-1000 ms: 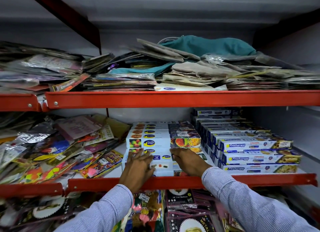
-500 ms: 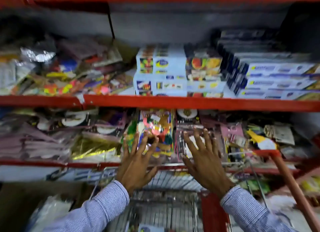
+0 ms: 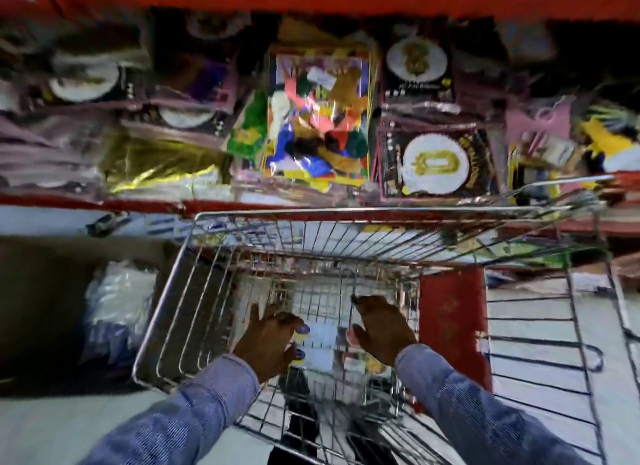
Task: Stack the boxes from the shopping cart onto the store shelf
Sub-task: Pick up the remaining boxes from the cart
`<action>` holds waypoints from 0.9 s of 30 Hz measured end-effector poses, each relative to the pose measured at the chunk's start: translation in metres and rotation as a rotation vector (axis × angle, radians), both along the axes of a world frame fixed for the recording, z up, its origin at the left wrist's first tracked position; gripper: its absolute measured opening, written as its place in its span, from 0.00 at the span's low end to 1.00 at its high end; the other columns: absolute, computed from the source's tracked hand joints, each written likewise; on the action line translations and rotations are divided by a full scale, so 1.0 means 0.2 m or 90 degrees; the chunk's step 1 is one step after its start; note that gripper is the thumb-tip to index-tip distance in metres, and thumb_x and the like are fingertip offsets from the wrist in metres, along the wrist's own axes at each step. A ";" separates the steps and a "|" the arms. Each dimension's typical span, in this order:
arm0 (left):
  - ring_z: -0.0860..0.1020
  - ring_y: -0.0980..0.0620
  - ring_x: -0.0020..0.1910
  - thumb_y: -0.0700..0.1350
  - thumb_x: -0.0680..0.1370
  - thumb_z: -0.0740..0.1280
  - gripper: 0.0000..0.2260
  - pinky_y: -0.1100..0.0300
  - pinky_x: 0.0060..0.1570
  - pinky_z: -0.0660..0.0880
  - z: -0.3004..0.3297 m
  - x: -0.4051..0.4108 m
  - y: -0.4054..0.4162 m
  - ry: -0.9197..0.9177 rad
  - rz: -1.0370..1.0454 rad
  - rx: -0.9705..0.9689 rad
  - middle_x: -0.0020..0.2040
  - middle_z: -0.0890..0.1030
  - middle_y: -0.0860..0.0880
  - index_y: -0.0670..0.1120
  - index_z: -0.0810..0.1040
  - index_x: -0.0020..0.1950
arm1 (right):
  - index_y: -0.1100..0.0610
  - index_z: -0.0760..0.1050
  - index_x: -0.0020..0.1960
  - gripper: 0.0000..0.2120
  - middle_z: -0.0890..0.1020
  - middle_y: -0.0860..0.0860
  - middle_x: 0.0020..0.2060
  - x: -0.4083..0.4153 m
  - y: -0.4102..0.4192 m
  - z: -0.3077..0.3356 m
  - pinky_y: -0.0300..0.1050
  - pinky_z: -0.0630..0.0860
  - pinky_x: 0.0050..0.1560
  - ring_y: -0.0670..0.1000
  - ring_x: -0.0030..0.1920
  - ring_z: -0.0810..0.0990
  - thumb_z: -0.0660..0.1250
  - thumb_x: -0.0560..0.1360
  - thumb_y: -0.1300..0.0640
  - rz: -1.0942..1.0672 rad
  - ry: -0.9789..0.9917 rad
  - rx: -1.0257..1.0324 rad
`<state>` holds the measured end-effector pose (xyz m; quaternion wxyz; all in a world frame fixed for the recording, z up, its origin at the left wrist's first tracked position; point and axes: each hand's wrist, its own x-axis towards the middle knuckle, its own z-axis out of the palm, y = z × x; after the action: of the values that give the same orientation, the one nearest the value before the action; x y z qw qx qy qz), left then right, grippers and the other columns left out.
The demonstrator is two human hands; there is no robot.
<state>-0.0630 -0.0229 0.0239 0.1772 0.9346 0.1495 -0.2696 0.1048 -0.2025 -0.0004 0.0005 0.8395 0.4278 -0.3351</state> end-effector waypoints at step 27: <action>0.80 0.35 0.52 0.36 0.78 0.64 0.21 0.45 0.44 0.76 -0.77 0.06 -0.08 0.118 -0.340 -0.005 0.59 0.78 0.36 0.35 0.64 0.70 | 0.59 0.63 0.70 0.28 0.79 0.58 0.57 0.12 0.12 -0.46 0.53 0.77 0.48 0.62 0.53 0.81 0.64 0.76 0.44 0.085 -0.031 0.079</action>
<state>-0.0514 -0.0398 -0.1293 0.0888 0.9117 -0.0877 -0.3914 0.1284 -0.1784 -0.0934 -0.0185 0.8156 0.5024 -0.2865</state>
